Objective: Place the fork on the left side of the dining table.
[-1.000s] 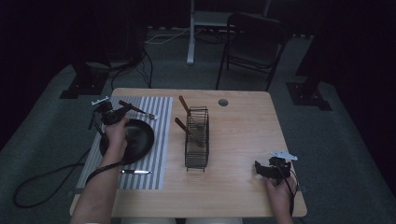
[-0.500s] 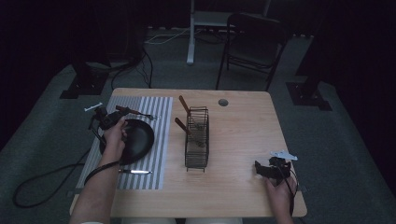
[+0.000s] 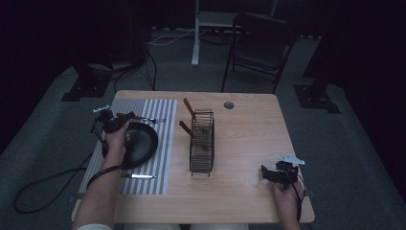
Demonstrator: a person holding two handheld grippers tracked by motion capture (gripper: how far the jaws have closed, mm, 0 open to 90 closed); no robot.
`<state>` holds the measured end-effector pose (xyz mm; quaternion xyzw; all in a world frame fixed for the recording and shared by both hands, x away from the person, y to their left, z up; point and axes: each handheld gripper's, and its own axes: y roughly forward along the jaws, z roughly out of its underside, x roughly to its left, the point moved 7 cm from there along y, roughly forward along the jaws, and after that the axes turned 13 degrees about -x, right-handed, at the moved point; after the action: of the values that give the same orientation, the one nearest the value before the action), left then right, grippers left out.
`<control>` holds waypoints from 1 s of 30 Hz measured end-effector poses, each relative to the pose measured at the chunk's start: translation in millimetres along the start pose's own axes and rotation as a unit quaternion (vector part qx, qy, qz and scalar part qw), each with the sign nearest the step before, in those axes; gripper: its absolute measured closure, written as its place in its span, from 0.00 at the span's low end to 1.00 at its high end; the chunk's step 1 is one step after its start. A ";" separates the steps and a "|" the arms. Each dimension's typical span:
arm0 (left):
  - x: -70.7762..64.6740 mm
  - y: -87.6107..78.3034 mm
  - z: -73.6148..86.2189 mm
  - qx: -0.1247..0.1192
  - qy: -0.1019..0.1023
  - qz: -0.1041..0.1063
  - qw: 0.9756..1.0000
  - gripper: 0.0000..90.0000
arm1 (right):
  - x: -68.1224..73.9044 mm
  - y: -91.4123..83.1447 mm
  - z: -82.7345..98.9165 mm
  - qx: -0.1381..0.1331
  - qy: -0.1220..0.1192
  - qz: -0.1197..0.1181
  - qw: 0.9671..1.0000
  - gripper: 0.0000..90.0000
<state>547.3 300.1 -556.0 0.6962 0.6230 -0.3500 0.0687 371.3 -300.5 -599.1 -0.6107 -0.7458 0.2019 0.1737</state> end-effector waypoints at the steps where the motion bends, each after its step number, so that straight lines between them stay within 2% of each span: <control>1: 1.6 0.8 0.4 0.003 0.003 -0.008 1.000 0.56 | 0.1 0.0 0.0 0.000 0.000 0.000 1.000 0.13; 4: 6.3 2.9 1.8 0.012 0.031 -0.040 0.999 0.55 | 0.0 0.0 0.0 0.000 0.000 0.000 1.000 0.13; 6: 7.8 3.5 1.6 0.013 0.036 -0.047 0.998 0.52 | 0.0 0.0 0.0 0.000 0.000 0.000 1.000 0.13; 7: 8.1 4.1 2.0 0.020 0.047 -0.051 0.997 0.51 | 0.0 0.0 0.0 0.000 0.000 0.000 1.000 0.13; 10: 7.1 4.7 1.4 0.029 0.083 -0.067 0.994 0.47 | 0.0 0.0 0.0 0.000 0.000 0.000 1.000 0.13; 11: 7.4 5.0 1.5 0.035 0.098 -0.079 0.991 0.47 | 0.0 0.0 0.0 0.000 0.000 0.000 1.000 0.13; 13: 7.1 5.4 0.6 0.037 0.113 -0.090 0.989 0.44 | 0.0 0.0 0.0 0.000 0.000 0.000 1.000 0.13; 14: 5.9 6.2 0.7 0.038 0.122 -0.087 0.988 0.44 | 0.0 0.0 0.0 0.000 0.000 0.000 1.000 0.13; 17: 1.4 7.4 0.8 0.045 0.133 -0.083 0.987 0.43 | 0.0 0.0 0.0 0.000 0.000 0.000 1.000 0.13; 18: 1.1 7.7 1.3 0.048 0.136 -0.087 0.986 0.40 | 0.0 0.0 0.0 0.000 0.000 0.000 1.000 0.13; 21: 1.2 7.5 4.9 0.057 0.155 -0.096 0.982 0.33 | 0.0 0.0 0.0 0.000 0.000 0.000 1.000 0.13; 23: -1.1 6.0 6.6 0.058 0.165 -0.093 0.980 0.33 | 0.0 0.0 0.0 0.000 0.000 0.000 1.000 0.13; 25: -3.9 4.1 6.6 0.052 0.171 -0.090 0.980 0.32 | 0.0 0.0 0.0 0.000 0.000 0.000 1.000 0.13; 27: -5.9 1.2 6.0 0.045 0.180 -0.092 0.978 0.32 | 0.0 0.0 0.0 0.000 0.000 0.000 1.000 0.13; 29: -9.1 -3.2 5.2 0.039 0.172 -0.091 0.980 0.32 | 0.0 0.0 0.0 0.000 0.000 0.000 1.000 0.13; 30: -9.4 -6.2 4.0 0.035 0.183 -0.099 0.978 0.32 | 0.0 0.0 0.0 0.000 0.000 0.000 1.000 0.13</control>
<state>540.2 291.6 -551.5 0.6849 0.6786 -0.2435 -0.1055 371.3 -300.5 -599.1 -0.6106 -0.7459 0.2019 0.1736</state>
